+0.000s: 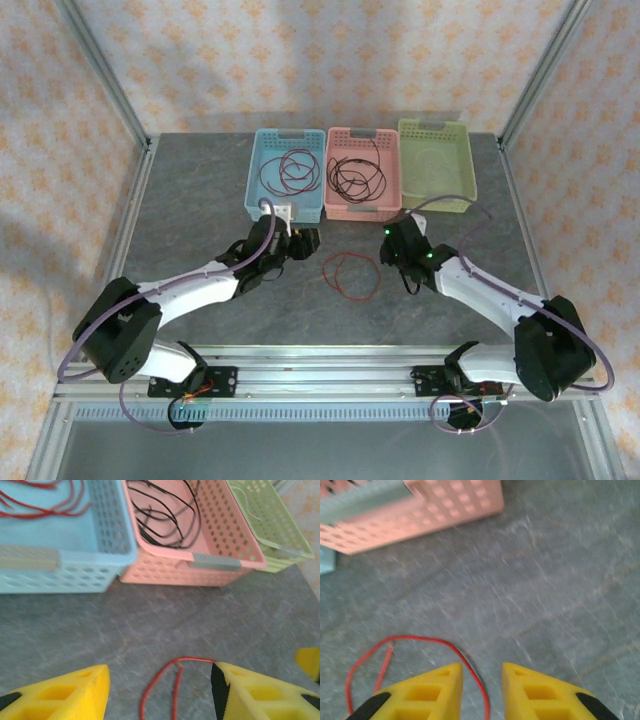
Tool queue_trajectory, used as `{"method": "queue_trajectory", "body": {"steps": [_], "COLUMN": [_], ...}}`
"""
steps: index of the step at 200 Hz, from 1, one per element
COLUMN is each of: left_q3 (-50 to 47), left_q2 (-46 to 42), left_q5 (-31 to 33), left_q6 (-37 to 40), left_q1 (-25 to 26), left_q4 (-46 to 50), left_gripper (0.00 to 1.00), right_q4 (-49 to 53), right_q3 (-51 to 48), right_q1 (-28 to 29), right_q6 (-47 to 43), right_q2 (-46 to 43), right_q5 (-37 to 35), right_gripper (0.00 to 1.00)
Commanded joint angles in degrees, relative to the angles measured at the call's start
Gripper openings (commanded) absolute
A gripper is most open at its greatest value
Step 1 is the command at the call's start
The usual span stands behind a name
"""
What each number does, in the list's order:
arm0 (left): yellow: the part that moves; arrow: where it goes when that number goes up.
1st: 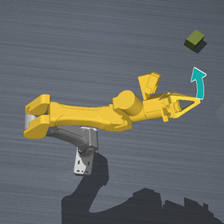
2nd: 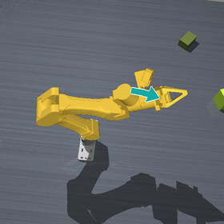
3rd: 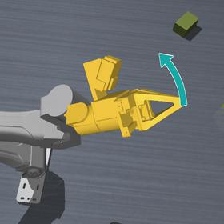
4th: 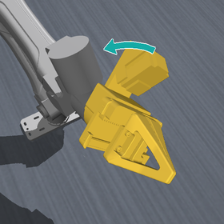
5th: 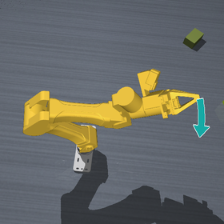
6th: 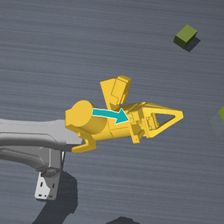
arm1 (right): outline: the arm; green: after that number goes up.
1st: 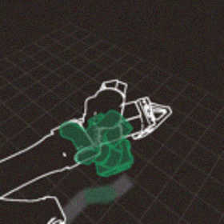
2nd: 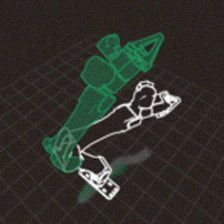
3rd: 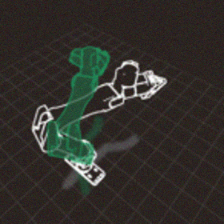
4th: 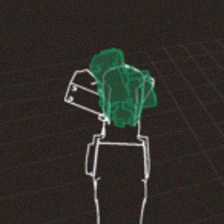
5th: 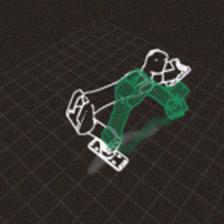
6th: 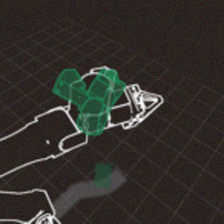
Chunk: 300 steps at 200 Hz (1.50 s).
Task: Untangle the cables
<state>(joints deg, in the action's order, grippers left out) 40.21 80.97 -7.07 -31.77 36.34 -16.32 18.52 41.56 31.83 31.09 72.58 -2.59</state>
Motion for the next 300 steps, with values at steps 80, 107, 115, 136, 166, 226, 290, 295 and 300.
{"method": "queue_trajectory", "body": {"steps": [80, 107, 115, 136, 166, 226, 290, 295, 300], "left_q3": [-4.3, -5.8, -5.8, -5.8, -6.5, -6.6, -6.8, -6.8, -6.7], "left_q2": [4.7, 3.9, 3.8, 3.9, 3.8, 4.3, 3.6, 3.5, 3.5], "left_q5": [0.2, 0.8, 0.8, 0.6, 0.4, -0.2, 0.5, 0.6, 0.7], "left_q6": [-8.6, -9.5, -9.5, -9.2, -9.3, -9.3, -8.9, -8.9, -8.9], "left_q1": [6.2, 6.2, 6.3, 6.3, 6.4, 6.5, 6.5, 6.5, 6.5], "left_q4": [-8.9, -10.4, -10.3, -10.3, -11.0, -12.5, -12.0, -12.0, -11.9], "left_gripper": [0.56, 0.56, 0.56, 0.56, 0.56, 0.56, 0.56, 0.56, 0.56], "right_q4": [1.9, 2.0, 1.8, 1.1, 1.0, 0.1, -0.2, -0.1, 0.1], "right_q3": [-2.1, -1.2, -1.1, -1.0, -0.6, 0.3, -0.1, 0.0, -0.1], "right_q1": [4.4, 5.2, 5.4, 5.6, 5.9, 6.0, 6.1, 6.1, 6.2], "right_q6": [8.3, 8.5, 8.5, 8.6, 9.1, 9.0, 9.8, 9.9, 9.9], "right_q2": [3.8, 6.0, 6.7, 8.1, 9.9, 13.0, 14.7, 14.7, 14.7], "right_q5": [3.2, 3.6, 3.8, 4.6, 4.8, 5.1, 4.6, 4.5, 4.2], "right_gripper": [0.31, 0.32, 0.33, 0.33, 0.32, 0.28, 0.17, 0.15, 0.14]}}
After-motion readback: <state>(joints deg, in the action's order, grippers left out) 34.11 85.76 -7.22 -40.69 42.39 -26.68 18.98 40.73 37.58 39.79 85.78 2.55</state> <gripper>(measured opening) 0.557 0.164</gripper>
